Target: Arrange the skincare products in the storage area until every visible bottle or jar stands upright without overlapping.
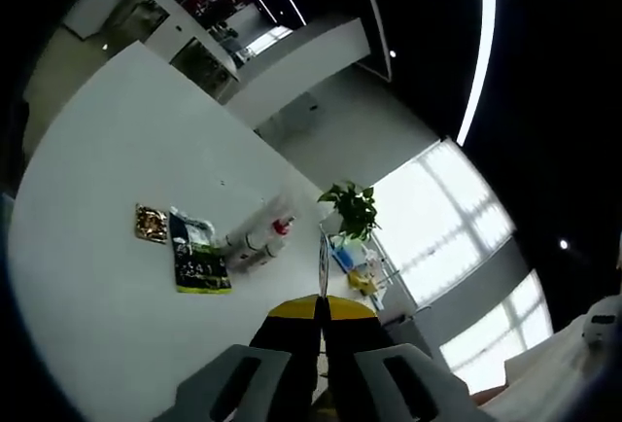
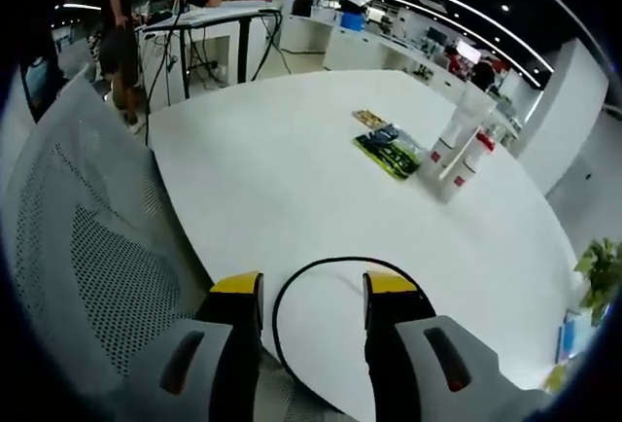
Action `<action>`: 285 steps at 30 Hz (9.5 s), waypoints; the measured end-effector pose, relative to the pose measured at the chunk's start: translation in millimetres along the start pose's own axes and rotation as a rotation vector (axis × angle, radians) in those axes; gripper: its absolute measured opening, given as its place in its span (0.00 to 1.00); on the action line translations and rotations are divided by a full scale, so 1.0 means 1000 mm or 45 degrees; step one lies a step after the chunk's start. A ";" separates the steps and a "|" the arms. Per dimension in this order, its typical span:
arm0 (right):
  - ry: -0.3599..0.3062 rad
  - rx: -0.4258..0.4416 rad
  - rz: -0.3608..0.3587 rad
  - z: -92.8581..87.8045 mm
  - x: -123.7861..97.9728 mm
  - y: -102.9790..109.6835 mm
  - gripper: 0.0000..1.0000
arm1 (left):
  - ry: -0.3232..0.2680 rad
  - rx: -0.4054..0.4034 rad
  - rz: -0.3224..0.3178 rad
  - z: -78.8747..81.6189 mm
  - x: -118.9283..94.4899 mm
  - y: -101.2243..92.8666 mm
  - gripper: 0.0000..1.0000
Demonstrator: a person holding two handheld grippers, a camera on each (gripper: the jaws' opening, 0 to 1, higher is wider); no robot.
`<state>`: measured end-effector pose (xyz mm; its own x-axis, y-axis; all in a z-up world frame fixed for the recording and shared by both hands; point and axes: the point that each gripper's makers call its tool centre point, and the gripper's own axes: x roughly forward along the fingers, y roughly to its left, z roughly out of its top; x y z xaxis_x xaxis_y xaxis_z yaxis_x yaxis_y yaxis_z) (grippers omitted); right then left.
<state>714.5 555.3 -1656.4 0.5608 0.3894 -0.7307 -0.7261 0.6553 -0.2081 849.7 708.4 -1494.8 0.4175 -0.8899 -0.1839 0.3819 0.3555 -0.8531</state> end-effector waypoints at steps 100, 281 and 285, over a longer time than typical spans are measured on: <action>0.050 0.005 -0.044 -0.011 0.002 -0.010 0.36 | 0.310 -0.240 0.369 -0.003 0.060 0.180 0.00; 0.038 -0.001 -0.039 -0.011 0.001 -0.010 0.31 | 1.149 1.155 0.826 -0.005 0.090 0.246 0.12; 0.039 -0.001 -0.038 -0.011 0.001 -0.010 0.31 | 1.178 1.209 0.805 -0.004 0.090 0.247 0.12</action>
<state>717.6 542.2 -1662.1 0.5696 0.3495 -0.7439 -0.7097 0.6656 -0.2307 978.0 714.6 -1724.1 0.1922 -0.2502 -0.9489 0.8800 0.4719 0.0538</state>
